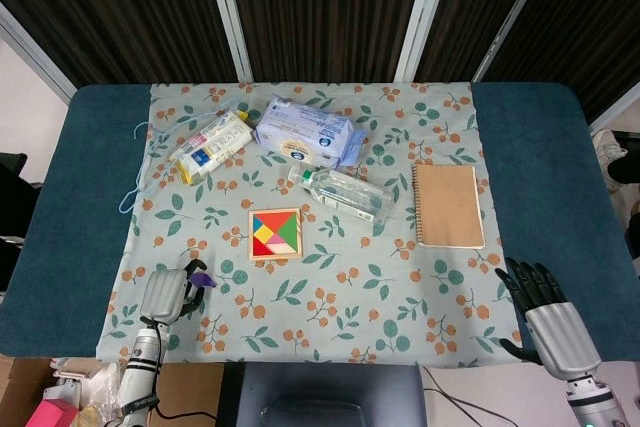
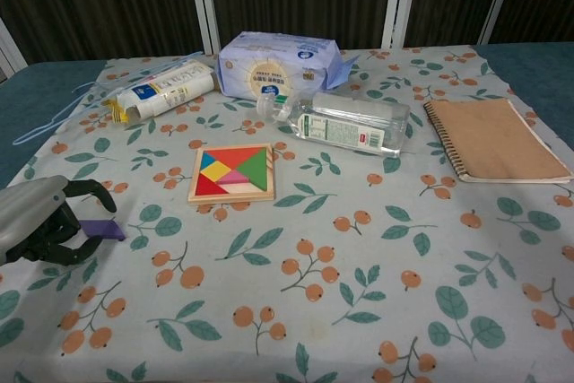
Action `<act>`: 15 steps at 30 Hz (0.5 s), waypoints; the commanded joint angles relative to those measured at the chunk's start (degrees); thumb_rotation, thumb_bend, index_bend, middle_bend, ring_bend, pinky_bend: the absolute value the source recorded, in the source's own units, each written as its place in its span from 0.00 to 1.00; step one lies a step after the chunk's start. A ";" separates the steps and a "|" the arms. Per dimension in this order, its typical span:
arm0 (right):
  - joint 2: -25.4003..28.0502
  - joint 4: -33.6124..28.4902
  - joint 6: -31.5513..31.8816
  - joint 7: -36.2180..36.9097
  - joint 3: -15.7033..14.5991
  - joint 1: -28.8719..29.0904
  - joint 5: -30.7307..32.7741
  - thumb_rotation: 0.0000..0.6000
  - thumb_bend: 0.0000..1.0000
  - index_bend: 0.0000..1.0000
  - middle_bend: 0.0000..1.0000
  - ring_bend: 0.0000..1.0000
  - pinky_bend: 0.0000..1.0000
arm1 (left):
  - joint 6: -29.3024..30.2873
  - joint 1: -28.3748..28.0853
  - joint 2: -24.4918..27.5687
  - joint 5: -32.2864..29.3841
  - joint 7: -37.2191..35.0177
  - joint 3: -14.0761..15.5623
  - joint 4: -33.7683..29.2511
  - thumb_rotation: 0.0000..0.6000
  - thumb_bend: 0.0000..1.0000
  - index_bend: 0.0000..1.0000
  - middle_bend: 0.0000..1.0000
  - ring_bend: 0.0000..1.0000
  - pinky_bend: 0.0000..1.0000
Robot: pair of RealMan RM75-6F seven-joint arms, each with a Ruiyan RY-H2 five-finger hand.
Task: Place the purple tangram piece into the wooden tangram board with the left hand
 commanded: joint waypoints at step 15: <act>0.02 -0.01 0.12 -0.03 -0.07 -0.06 -0.17 1.00 0.16 0.00 0.00 0.00 0.00 | 1.34 -0.40 -2.22 -0.76 -2.42 -0.22 4.34 1.00 0.38 0.52 1.00 1.00 1.00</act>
